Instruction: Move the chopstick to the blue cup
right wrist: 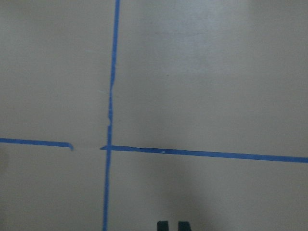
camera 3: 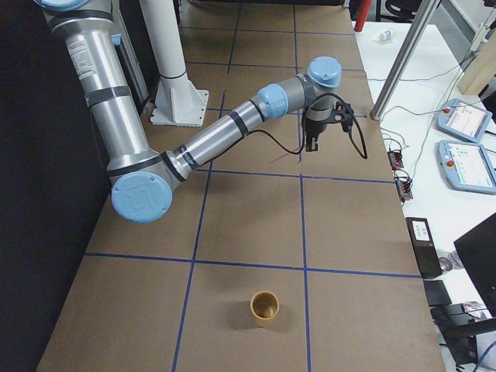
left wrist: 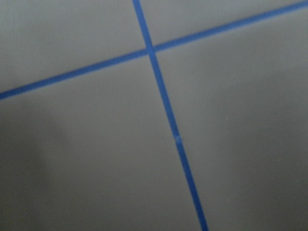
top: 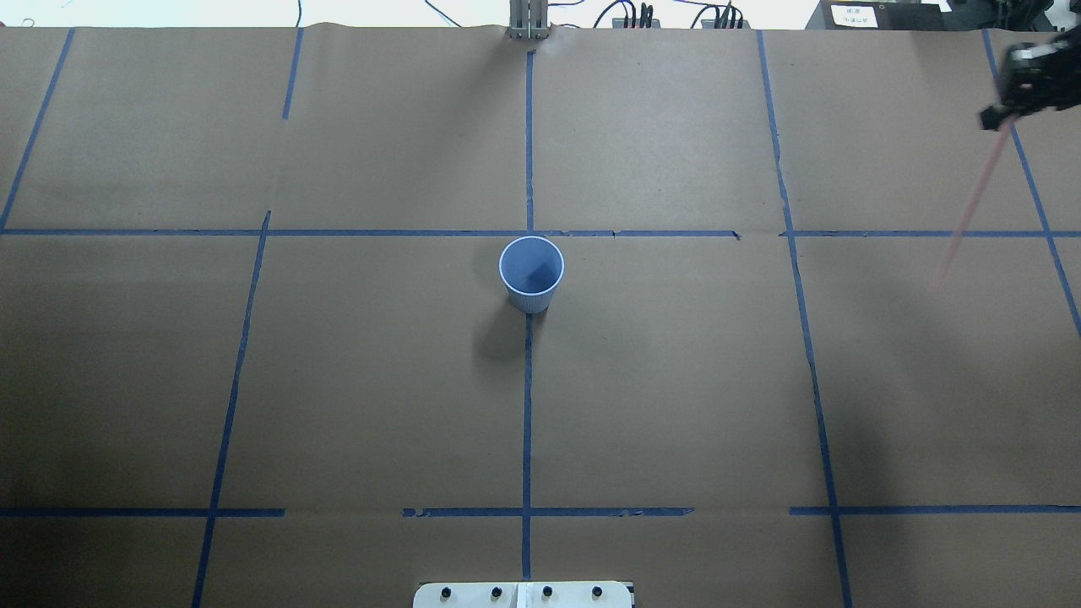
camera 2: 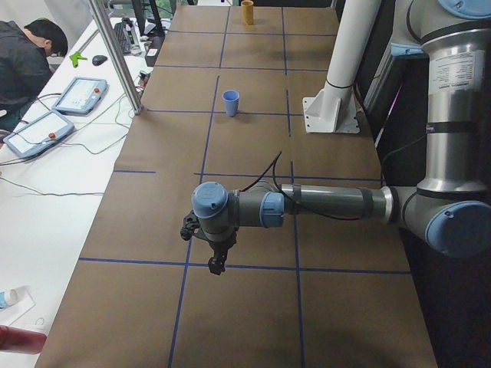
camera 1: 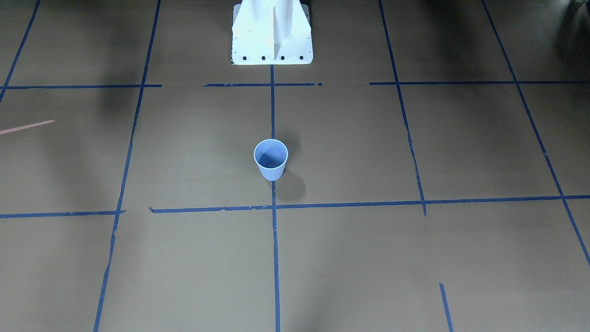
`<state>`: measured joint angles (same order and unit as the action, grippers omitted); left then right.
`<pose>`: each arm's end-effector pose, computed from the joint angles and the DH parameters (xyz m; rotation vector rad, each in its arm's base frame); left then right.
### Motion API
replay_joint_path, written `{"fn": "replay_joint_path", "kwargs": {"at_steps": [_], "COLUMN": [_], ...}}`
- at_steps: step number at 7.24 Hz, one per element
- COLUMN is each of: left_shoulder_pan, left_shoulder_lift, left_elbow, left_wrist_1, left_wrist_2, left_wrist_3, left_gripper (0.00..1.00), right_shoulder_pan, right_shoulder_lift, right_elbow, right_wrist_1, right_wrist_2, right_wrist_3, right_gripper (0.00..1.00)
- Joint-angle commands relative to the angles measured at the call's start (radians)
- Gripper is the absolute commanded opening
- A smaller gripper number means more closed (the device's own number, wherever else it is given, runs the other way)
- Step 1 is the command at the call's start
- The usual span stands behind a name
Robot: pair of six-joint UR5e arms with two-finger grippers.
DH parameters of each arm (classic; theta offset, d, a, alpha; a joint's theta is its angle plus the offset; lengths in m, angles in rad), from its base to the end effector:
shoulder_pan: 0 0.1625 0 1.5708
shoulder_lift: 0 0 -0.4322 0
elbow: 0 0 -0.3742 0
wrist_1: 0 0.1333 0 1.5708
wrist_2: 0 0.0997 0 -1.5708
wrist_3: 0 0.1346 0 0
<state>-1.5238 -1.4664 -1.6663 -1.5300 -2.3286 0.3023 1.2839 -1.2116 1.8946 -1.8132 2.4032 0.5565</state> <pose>-0.0208 -0.4253 0.6983 0.0498 0.7608 0.3135 -0.1292 -0.5572 0.3704 0.0433 -0.9154 0.0671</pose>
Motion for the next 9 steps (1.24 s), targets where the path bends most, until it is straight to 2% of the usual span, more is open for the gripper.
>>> {"fn": "replay_joint_path", "kwargs": {"at_steps": [1, 3, 5, 7, 9], "left_shoulder_pan": [-0.001, -0.001, -0.001, -0.001, -0.001], "left_shoulder_lift": [0.003, 0.003, 0.003, 0.003, 0.003], "left_elbow": [0.000, -0.004, -0.009, -0.010, -0.012], "left_wrist_1": [0.004, 0.004, 0.005, 0.005, 0.005], "left_wrist_2": [0.002, 0.000, 0.000, -0.003, -0.005], "left_wrist_3": [0.005, 0.003, 0.003, 0.003, 0.003], "left_gripper": [1.00, 1.00, 1.00, 1.00, 1.00], "right_shoulder_pan": [-0.188, -0.311, -0.394, -0.431, -0.486], "right_shoulder_lift": [0.172, 0.321, 0.502, 0.584, 0.590], "right_elbow": [0.000, -0.026, -0.183, -0.280, -0.304], "right_wrist_1": [0.000, -0.003, -0.001, 0.000, 0.000], "right_wrist_2": [-0.083, -0.182, -0.295, -0.325, -0.425], "right_wrist_3": [0.396, 0.723, 0.987, 1.184, 1.218], "right_gripper": [0.00, 0.00, 0.00, 0.02, 0.02]}}
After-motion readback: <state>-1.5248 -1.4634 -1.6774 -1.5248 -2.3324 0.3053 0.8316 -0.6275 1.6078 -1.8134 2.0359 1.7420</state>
